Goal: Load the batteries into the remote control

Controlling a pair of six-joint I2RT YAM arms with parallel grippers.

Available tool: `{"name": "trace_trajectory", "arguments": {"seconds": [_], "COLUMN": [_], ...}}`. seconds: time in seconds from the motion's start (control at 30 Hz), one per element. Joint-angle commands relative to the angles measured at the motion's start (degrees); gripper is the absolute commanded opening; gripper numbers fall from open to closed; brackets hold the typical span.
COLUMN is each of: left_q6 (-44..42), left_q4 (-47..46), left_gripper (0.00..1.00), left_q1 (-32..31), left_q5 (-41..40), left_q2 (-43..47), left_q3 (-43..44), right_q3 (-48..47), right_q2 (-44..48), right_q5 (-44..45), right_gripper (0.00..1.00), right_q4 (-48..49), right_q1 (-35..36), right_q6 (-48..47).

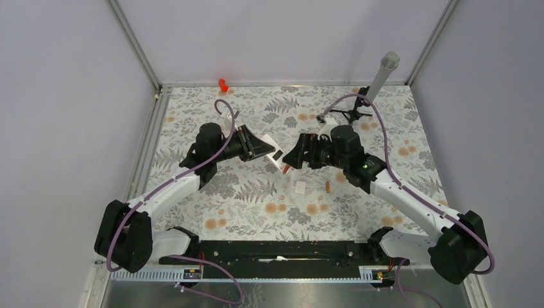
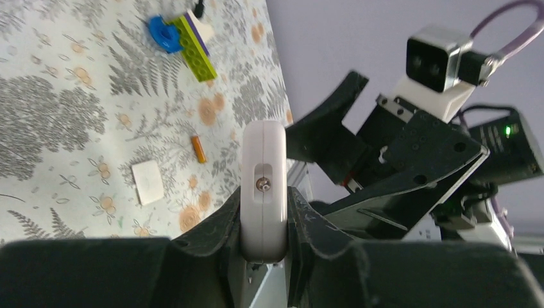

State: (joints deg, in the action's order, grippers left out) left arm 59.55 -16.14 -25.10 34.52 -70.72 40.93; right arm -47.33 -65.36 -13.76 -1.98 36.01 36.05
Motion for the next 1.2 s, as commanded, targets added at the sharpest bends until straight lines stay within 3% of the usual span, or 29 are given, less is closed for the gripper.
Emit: {"name": "trace_trajectory", "arguments": {"seconds": [0.0,0.13,0.4,0.67,1.17], "left_q6": [-3.01,-5.15,-9.14,-9.89,-8.57], "left_q4": [-1.18,0.37,4.83,6.3,6.56], "left_gripper": [0.0,0.0,0.0,0.0,0.0], "left_q1": [0.23,0.23,0.23,0.26,0.41], "left_q5": [8.55,9.54,11.57,11.75,12.01], "left_q2": [-0.45,-0.65,-1.24,-2.2,-3.9], "left_q3": [3.68,4.44,6.58,7.11,7.92], "right_q3": [-4.95,-4.3,-4.77,-5.42,-5.61], "right_q2": [-3.0,-4.78,-8.82,-9.46,-10.67], "right_q5": [-11.72,-20.07,-28.98,-32.35,-34.99], "right_gripper": [1.0,1.0,1.0,0.99,0.72], "right_q4": [-0.63,3.87,0.48,0.37,0.98], "right_q1": [0.42,0.46,0.39,0.44,0.43], "right_q6": [-15.25,-13.45,-13.98,-16.68,-19.0]}}
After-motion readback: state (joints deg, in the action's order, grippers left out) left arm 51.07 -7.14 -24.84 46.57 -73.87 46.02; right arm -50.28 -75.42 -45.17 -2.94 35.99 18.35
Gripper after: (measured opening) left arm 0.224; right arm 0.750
